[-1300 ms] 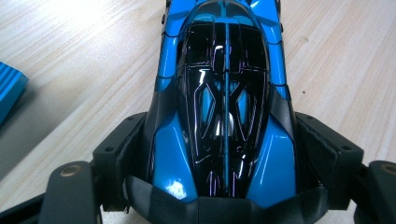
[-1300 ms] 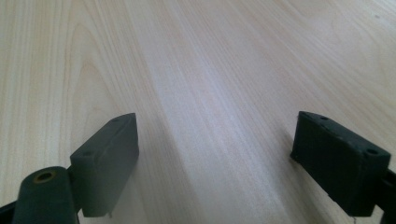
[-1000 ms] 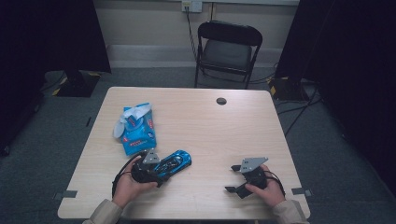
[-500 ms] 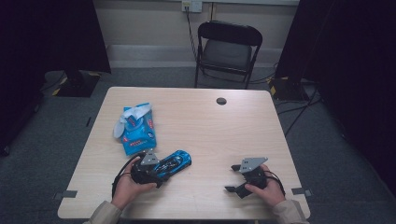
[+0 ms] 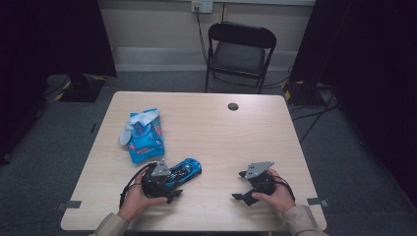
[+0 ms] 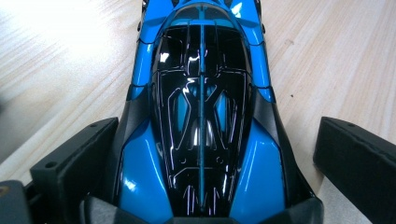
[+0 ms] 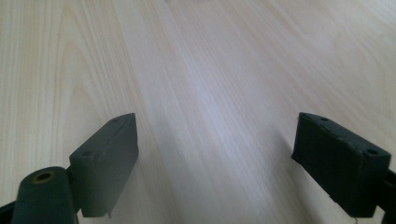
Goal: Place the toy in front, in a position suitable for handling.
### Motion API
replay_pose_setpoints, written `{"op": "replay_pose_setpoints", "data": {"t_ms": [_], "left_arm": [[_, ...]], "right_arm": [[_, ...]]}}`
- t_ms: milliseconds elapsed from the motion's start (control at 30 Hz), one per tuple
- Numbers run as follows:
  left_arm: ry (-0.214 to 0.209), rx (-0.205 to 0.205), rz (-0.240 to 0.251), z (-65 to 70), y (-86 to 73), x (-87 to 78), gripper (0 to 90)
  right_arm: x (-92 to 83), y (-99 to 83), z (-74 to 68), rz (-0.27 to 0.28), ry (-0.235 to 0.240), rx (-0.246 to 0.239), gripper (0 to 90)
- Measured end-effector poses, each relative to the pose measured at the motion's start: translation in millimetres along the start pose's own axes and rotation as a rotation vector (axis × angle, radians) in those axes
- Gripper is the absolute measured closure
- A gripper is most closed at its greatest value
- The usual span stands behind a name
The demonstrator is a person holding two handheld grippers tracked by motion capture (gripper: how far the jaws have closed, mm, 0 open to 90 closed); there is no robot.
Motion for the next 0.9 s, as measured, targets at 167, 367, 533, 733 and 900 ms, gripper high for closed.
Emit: {"op": "replay_pose_setpoints", "data": {"t_ms": [167,367,533,733,900], "left_arm": [[0.0,0.002,0.0,0.1,0.0,0.2,0.0],[0.004,-0.007,0.003,0.9,0.5,1.0,0.0],[0.009,-0.007,0.002,0.8,0.2,0.6,0.0],[0.012,-0.012,0.002,1.1,-0.2,0.3,0.0],[0.021,-0.018,0.002,1.3,-0.8,-0.4,0.0]], "right_arm": [[0.8,19.4,4.2,0.055,0.012,0.039,13.3],[4.7,37.8,13.1,0.066,0.01,0.036,13.3],[10.5,56.0,20.8,0.086,0.025,0.045,13.3],[16.8,76.4,26.6,0.096,0.009,0.047,14.6],[23.1,88.6,28.1,0.096,0.03,0.062,16.3]]}}
Point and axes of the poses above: each handheld gripper's, and its own axes: x roughly forward along the jaws, y roughly out of its top, z roughly to its right, the point moved 9 cm from there along x, roughly forward along the jaws, and after that the axes turned 6 degrees about -x, right-handed, at the moved point
